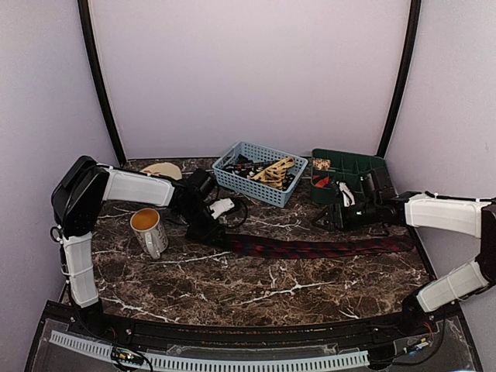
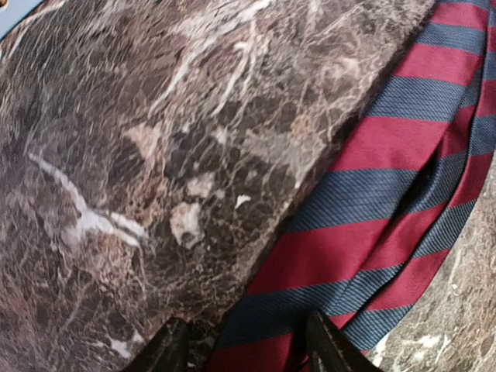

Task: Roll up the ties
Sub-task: Adjust the tie at the center of the board.

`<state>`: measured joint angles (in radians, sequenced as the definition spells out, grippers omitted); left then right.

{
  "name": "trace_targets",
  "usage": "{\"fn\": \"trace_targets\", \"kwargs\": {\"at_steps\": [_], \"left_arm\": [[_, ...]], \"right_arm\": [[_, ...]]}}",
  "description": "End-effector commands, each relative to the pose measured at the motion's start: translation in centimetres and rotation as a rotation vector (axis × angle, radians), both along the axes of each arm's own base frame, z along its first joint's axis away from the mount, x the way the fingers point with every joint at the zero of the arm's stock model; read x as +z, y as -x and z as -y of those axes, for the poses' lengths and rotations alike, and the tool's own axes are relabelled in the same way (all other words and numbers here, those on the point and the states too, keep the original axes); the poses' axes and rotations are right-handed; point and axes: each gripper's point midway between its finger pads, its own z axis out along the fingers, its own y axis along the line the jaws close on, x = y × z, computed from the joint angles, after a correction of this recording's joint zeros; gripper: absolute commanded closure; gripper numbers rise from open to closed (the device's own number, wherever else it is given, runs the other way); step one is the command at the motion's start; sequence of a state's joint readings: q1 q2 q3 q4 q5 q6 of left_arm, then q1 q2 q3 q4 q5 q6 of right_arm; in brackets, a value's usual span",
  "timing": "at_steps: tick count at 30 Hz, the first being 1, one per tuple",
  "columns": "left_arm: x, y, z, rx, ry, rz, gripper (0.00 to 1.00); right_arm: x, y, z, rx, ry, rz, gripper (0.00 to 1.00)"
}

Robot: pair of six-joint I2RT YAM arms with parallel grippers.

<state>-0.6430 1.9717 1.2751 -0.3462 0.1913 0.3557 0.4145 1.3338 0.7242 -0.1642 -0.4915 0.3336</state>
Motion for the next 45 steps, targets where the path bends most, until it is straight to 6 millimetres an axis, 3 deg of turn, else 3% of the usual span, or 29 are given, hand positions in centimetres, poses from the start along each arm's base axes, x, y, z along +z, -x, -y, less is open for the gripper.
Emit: {"fn": "trace_targets", "kwargs": {"at_steps": [1,6,10,14,17,24,28,30,33,35,36,39,45], "left_arm": [[-1.1,0.0,-0.6,0.0,-0.042,-0.038,0.51],[-0.9,0.3,-0.5,-0.017,-0.041,-0.052,0.76],[2.3,0.2,1.0,-0.032,0.051,-0.04,0.9],[6.2,0.8,2.3,-0.077,0.159,-0.016,0.93],[7.5,1.8,2.2,-0.103,0.182,-0.015,0.94],[8.2,4.7,1.1,-0.149,0.205,-0.053,0.94],[6.8,6.7,-0.1,-0.184,0.163,-0.107,0.92],[5.7,7.0,-1.1,-0.175,0.111,-0.119,0.82],[5.5,6.5,-1.4,-0.151,0.096,-0.092,0.53],[6.2,6.0,-0.3,-0.155,0.136,-0.035,0.19],[6.6,6.0,0.5,-0.172,0.156,-0.003,0.12],[6.8,6.7,3.6,-0.253,0.174,0.097,0.02],[5.1,6.4,8.4,-0.34,0.197,0.138,0.01]], "right_arm": [[1.6,-0.4,-0.7,0.02,-0.03,0.056,0.39],[1.2,-0.4,-0.4,0.005,-0.018,0.052,0.4],[0.8,-0.4,-0.3,0.002,-0.005,0.043,0.42],[0.7,-0.4,-0.3,0.003,0.0,0.039,0.43],[0.6,-0.3,-0.2,0.007,0.003,0.038,0.44],[0.1,-0.1,-0.1,0.013,0.014,0.031,0.45],[0.0,0.0,-0.1,0.021,0.018,0.03,0.44],[-0.1,0.0,-0.1,0.023,0.021,0.028,0.44],[-0.2,0.1,-0.1,0.029,0.025,0.028,0.43],[-0.2,0.1,-0.1,0.029,0.029,0.029,0.43],[-0.2,0.0,-0.1,0.029,0.03,0.03,0.43],[0.0,-0.1,0.0,0.024,0.031,0.037,0.42],[-0.1,0.0,0.3,0.015,0.045,0.035,0.42]]}}
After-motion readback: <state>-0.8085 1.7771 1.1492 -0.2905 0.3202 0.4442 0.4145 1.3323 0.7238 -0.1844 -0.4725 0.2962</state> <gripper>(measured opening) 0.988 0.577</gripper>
